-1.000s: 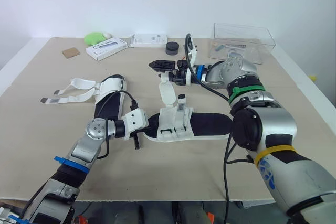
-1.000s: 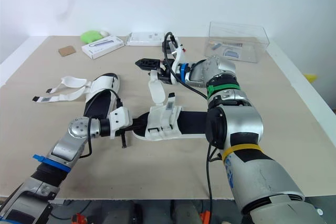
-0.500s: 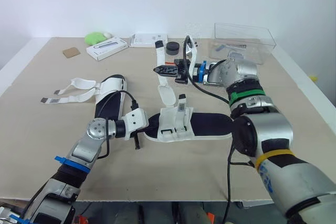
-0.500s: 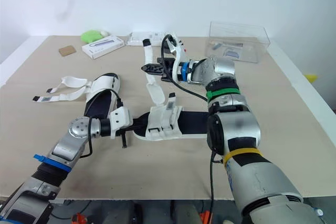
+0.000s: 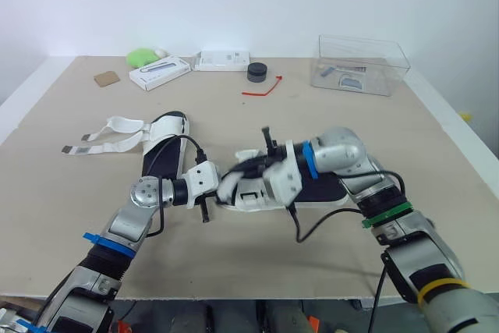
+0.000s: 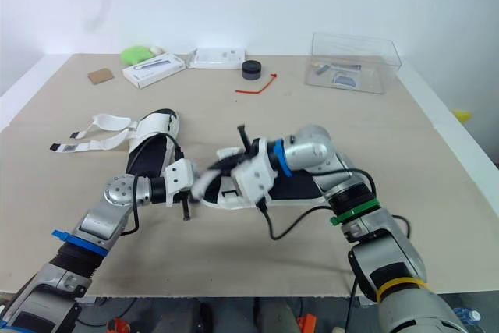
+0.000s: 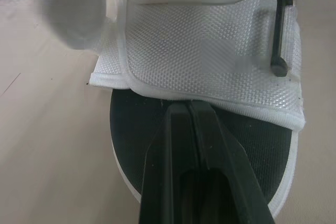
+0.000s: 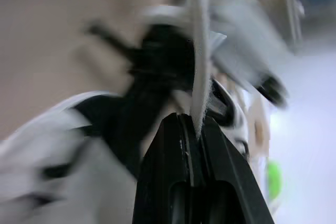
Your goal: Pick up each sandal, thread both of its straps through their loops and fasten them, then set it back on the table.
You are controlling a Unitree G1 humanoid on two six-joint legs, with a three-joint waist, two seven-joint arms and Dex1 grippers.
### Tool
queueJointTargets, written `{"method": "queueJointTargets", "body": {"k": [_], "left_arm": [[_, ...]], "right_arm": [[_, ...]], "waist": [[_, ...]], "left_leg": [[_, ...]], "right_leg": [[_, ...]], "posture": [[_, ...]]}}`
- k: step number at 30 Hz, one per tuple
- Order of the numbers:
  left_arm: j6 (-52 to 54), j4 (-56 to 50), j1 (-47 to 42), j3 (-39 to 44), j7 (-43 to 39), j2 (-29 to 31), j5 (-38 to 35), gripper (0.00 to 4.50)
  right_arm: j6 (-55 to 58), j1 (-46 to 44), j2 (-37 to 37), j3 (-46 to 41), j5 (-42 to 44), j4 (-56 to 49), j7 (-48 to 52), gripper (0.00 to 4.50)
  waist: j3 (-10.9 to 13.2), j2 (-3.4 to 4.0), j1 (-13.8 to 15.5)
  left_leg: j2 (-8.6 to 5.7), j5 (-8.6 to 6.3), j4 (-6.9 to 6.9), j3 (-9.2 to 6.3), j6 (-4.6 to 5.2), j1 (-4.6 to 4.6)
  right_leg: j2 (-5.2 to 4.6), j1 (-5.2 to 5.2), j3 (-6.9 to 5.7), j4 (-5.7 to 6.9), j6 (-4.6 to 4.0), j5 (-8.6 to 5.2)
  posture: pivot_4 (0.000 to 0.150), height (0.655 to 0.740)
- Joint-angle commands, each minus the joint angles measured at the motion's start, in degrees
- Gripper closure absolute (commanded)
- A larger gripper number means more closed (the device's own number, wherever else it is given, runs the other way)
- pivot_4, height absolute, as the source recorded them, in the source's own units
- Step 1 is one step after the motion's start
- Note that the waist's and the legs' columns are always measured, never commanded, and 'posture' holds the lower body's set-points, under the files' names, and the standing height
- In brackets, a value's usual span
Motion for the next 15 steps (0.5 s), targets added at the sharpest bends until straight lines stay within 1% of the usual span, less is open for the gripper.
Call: {"method": "queueJointTargets", "body": {"k": [1,3,4,7,8,10,11,12,15], "left_arm": [[1.5,2.8,0.6,-1.4,0.0,0.4,2.4,4.5],[1.4,3.0,0.5,-1.4,-0.1,0.4,2.4,4.5],[1.3,3.1,0.4,-1.4,-0.2,0.5,2.3,4.5],[1.3,3.3,0.3,-1.4,-0.3,0.4,2.4,4.5],[1.4,3.4,0.2,-1.5,-0.3,0.3,2.4,4.5],[1.3,3.5,0.0,-1.7,-0.5,0.2,2.4,4.5],[1.3,3.7,-0.1,-1.7,-0.6,0.2,2.4,4.5],[1.2,3.8,-0.2,-1.8,-0.8,0.2,2.4,4.5],[1.0,4.2,-0.5,-1.9,-1.1,0.2,2.3,4.5]], "right_arm": [[-14.6,-4.3,-1.3,0.4,-5.1,4.4,-4.9,4.47],[-15.8,-4.8,-2.4,2.3,-5.4,6.2,-5.2,4.47],[-15.8,-5.0,-2.7,3.0,-5.1,6.6,-5.4,4.47],[-15.1,-5.7,-2.9,3.3,-4.9,7.0,-7.3,3.42],[-15.2,-5.9,-2.8,3.1,-5.1,7.0,-8.0,3.0],[-16.2,-6.1,-4.6,2.5,-5.1,6.4,-9.1,2.22],[-16.1,-5.9,-5.8,2.4,-4.4,5.9,-9.3,1.76],[-16.1,-5.3,-7.8,2.6,-3.2,4.8,-9.3,1.42],[-13.5,-2.9,-13.0,2.6,1.3,1.1,-9.0,1.42]], "waist": [[0.0,0.0,0.0],[0.0,-0.01,0.1],[0.0,-0.02,0.1],[0.0,-0.01,0.1],[0.0,-0.01,0.1],[0.0,-0.01,0.2],[0.0,-0.01,0.3],[0.0,-0.02,0.3],[0.0,-0.02,0.3]], "left_leg": [[0.0,0.03,0.0,0.0,0.02,0.01],[0.01,0.05,0.0,-0.01,0.03,0.02],[0.01,0.05,0.0,-0.02,0.03,0.03],[0.01,0.05,-0.02,0.02,0.04,0.03],[0.01,0.05,-0.02,0.01,0.04,0.02],[0.01,0.05,-0.02,-0.03,0.03,0.02],[0.01,0.05,-0.02,-0.03,0.03,0.03],[0.01,0.05,-0.02,-0.04,0.03,0.02],[-0.01,0.05,-0.01,0.02,0.03,0.04]], "right_leg": [[0.0,0.0,0.01,0.01,-0.05,0.0],[-0.02,0.0,0.0,0.02,-0.13,0.03],[-0.04,0.01,-0.01,0.02,-0.32,0.12],[-0.2,0.0,0.01,0.02,-0.5,0.17],[-0.2,0.0,0.0,0.03,-0.53,0.17],[-0.22,0.01,-0.02,0.04,-0.55,0.17],[-0.22,0.01,-0.02,0.04,-0.56,0.18],[-0.23,0.02,-0.04,0.04,-0.56,0.18],[-0.3,0.04,-0.03,0.02,-0.54,0.17]], "posture": [[0.15,0.74],[0.15,0.74],[0.15,0.74],[0.15,0.74],[0.15,0.74],[0.15,0.74],[0.15,0.74],[0.15,0.74],[0.15,0.74]]}}
